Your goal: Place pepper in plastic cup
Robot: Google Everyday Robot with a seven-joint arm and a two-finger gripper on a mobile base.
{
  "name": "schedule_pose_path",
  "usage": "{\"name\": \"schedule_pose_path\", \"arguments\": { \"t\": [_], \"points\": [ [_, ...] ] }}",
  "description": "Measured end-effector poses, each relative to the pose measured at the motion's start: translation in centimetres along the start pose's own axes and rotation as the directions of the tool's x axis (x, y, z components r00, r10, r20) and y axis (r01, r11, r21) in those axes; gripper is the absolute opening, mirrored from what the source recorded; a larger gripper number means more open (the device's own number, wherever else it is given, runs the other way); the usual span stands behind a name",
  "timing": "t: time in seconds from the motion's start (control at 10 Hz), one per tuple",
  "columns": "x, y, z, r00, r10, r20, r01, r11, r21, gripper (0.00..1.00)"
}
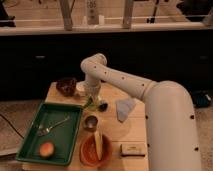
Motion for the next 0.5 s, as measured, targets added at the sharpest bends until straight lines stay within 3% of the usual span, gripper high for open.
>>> {"name": "schedule_pose_path", "arguments": {
  "t": [0.2,0.5],
  "points": [
    [-0.04,-0.51,0.13,1.0,-0.005,0.007,0.005,1.0,0.004,0.77],
    [-0.16,-0.79,0.27,1.0,-0.013,0.015,0.013,1.0,0.004,0.8]
  ]
}}
